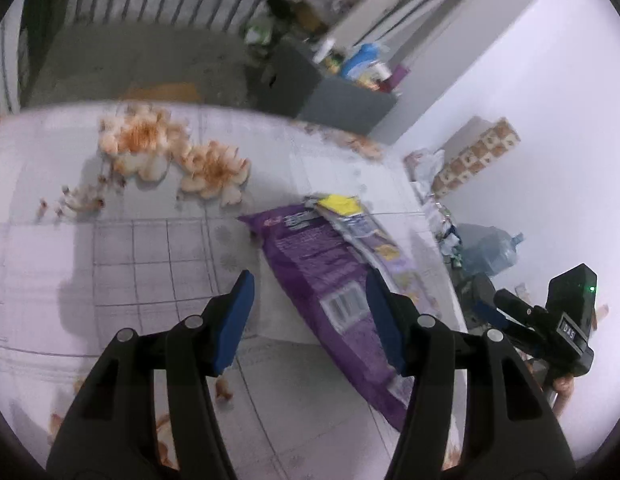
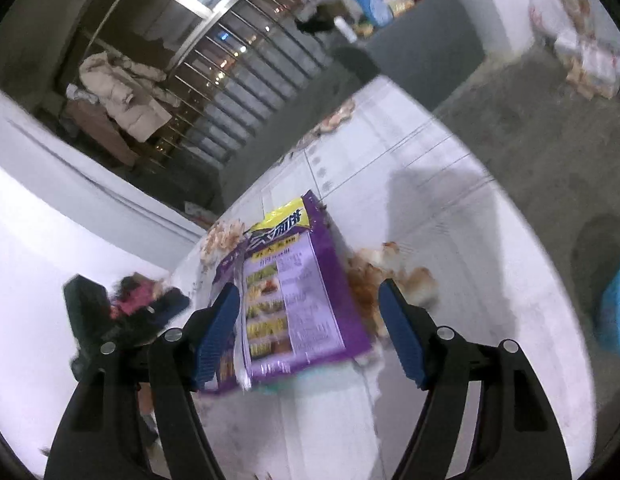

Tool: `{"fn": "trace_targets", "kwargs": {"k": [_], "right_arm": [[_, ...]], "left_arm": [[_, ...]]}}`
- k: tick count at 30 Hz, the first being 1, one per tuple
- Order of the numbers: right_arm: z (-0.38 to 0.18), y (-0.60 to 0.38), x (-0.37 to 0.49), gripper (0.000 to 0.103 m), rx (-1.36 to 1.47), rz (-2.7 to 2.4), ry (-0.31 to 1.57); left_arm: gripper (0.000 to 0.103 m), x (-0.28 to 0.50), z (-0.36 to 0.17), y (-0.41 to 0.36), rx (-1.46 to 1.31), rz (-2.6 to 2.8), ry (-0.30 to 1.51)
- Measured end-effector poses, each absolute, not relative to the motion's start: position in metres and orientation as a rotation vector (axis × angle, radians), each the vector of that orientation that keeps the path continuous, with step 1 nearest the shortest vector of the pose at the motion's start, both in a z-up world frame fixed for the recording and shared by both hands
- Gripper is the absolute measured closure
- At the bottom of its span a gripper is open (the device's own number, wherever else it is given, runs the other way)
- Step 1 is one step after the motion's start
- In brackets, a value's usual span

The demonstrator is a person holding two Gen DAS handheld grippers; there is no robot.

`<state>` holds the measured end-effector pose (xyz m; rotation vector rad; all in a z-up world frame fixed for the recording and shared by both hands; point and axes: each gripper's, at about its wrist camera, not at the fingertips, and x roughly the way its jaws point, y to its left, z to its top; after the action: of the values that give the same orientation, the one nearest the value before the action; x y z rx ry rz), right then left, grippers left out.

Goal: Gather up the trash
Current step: 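Move both grippers back over the table toward the purple bag, then grasp the purple snack bag with the right gripper while the left grasps the white tissue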

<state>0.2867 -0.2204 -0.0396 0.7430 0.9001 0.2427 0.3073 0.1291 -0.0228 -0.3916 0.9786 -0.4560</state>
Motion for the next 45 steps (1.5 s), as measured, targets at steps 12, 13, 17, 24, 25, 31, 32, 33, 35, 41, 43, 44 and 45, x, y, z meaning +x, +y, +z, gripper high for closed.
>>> {"fn": "trace_targets", "kwargs": {"k": [12, 13, 17, 24, 25, 31, 32, 33, 35, 41, 43, 44, 45], "right_arm": [[-0.093, -0.176, 0.337, 0.060, 0.731, 0.315, 1.048], [-0.095, -0.175, 0.335, 0.065, 0.735, 0.315, 1.049], [-0.100, -0.176, 0.325, 0.079, 0.747, 0.338, 1.061], [-0.101, -0.172, 0.300, 0.082, 0.735, 0.369, 1.063], [-0.100, -0.171, 0.296, 0.082, 0.730, 0.368, 1.063], [-0.100, -0.175, 0.262, 0.085, 0.741, 0.368, 1.067], [-0.101, -0.176, 0.254, 0.085, 0.745, 0.366, 1.066], [-0.101, -0.177, 0.246, 0.085, 0.748, 0.364, 1.065], [-0.101, -0.179, 0.231, 0.085, 0.759, 0.356, 1.062], [-0.100, -0.190, 0.191, 0.085, 0.804, 0.317, 1.046], [-0.098, -0.195, 0.187, 0.085, 0.822, 0.298, 1.036], [-0.097, -0.201, 0.185, 0.085, 0.833, 0.289, 1.029], [-0.097, -0.205, 0.184, 0.085, 0.848, 0.281, 1.019]], "left_arm": [[0.073, 0.325, -0.077, 0.103, -0.419, -0.509, 1.065], [0.074, 0.324, -0.076, 0.101, -0.405, -0.508, 1.061], [0.076, 0.313, -0.072, 0.094, -0.356, -0.510, 1.054], [0.082, 0.283, -0.070, 0.079, -0.316, -0.554, 1.071], [0.084, 0.277, -0.070, 0.075, -0.307, -0.565, 1.077], [0.086, 0.246, -0.069, 0.058, -0.277, -0.655, 1.106], [0.086, 0.239, -0.070, 0.054, -0.272, -0.674, 1.115], [0.086, 0.235, -0.070, 0.052, -0.266, -0.682, 1.118], [0.086, 0.223, -0.071, 0.046, -0.245, -0.706, 1.122], [0.085, 0.189, -0.072, 0.036, -0.207, -0.754, 1.116], [0.084, 0.184, -0.069, 0.039, -0.199, -0.732, 1.095], [0.081, 0.184, -0.067, 0.041, -0.203, -0.722, 1.089], [0.078, 0.184, -0.064, 0.044, -0.208, -0.709, 1.081]]}}
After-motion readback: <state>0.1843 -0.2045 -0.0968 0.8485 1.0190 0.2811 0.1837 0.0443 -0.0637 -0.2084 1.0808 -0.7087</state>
